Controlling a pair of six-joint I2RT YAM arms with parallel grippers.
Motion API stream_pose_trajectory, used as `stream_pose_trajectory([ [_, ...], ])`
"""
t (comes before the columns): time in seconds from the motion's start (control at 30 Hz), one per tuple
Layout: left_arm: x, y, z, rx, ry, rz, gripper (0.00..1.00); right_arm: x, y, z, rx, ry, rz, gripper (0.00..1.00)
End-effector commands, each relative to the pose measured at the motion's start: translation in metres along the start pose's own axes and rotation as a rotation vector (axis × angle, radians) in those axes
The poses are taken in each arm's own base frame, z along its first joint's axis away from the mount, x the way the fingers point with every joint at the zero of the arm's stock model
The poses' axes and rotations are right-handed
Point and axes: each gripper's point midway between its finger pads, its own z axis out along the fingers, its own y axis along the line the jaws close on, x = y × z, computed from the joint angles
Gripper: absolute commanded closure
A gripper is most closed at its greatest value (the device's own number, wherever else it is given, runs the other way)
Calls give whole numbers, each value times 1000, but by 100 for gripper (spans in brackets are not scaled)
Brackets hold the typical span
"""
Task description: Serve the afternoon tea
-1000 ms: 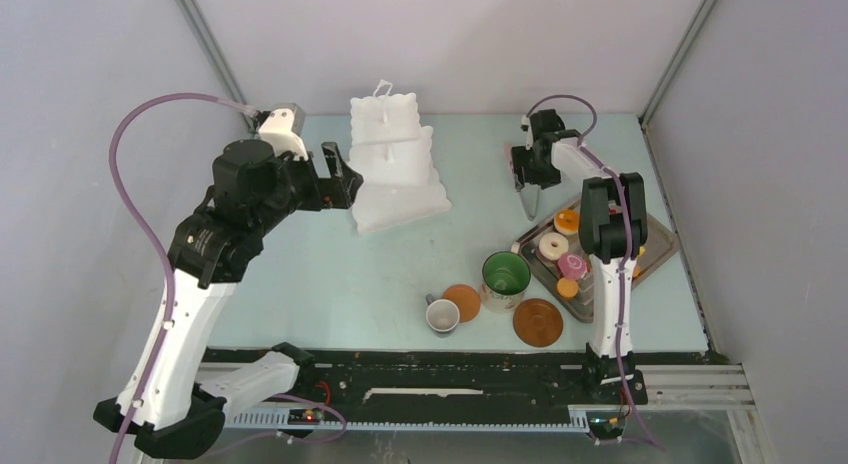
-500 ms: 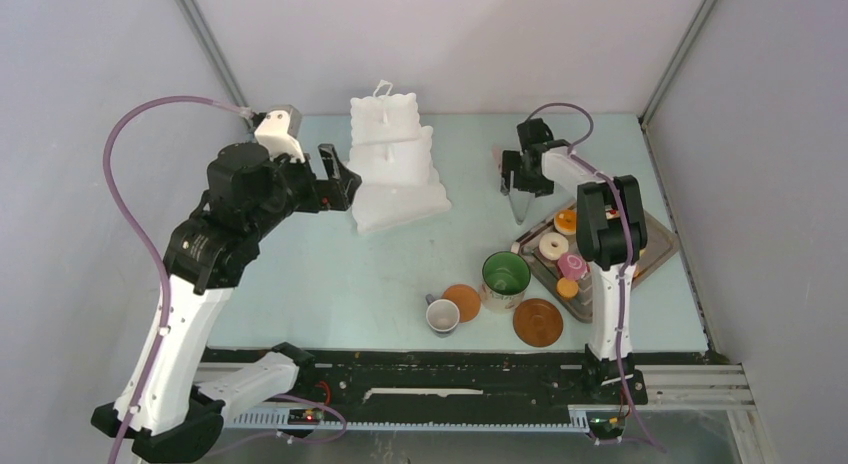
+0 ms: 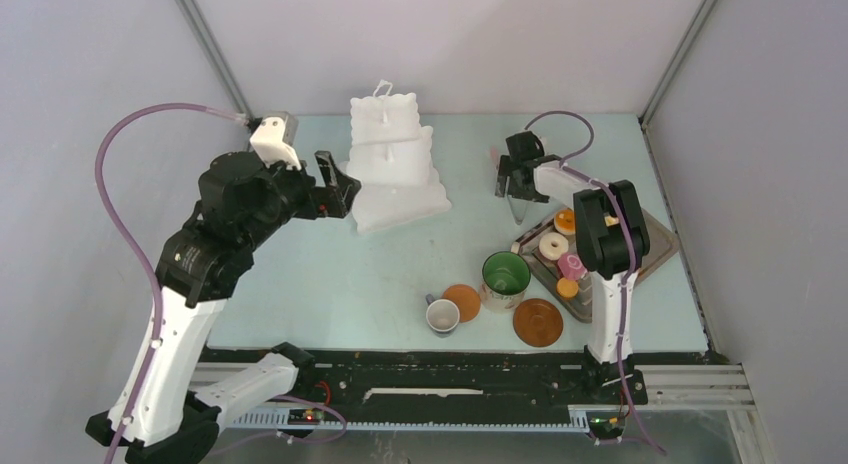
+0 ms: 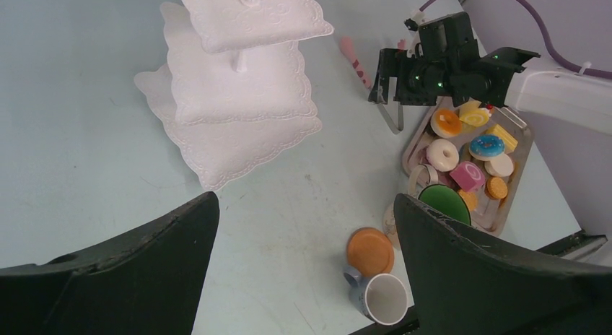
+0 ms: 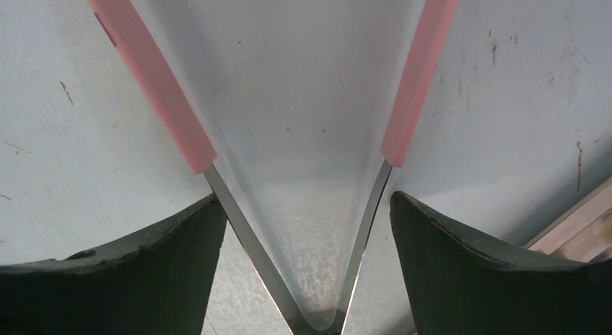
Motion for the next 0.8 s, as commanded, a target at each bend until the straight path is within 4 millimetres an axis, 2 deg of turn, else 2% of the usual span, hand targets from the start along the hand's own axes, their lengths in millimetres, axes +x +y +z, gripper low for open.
stream_pose_trajectory([
  [0.0, -6, -1, -5, 8, -30, 27, 2, -7, -3, 1, 60, -31, 28, 20],
  [0.13, -6, -1, -6, 9, -34, 28, 2, -6, 0, -3, 4, -50, 36, 29],
  [0.23, -7, -1, -8, 11, -40, 27, 2, -14, 3, -9, -27, -72, 21, 34],
  [0.47, -10, 0, -9, 4, -53, 27, 2, -49, 3, -49, -147, -135, -9, 42],
  [0.53, -10, -1, -9, 6, -56, 24, 2, -47, 6, -57, -266, -84, 16, 45],
  [0.6, -11, -1, -9, 7, -63, 22, 2, -46, -1, -63, -308, -61, 52, 48],
  [0.77, -11, -1, -10, 10, -70, 17, 2, -46, -3, -83, -456, -7, 127, 50],
])
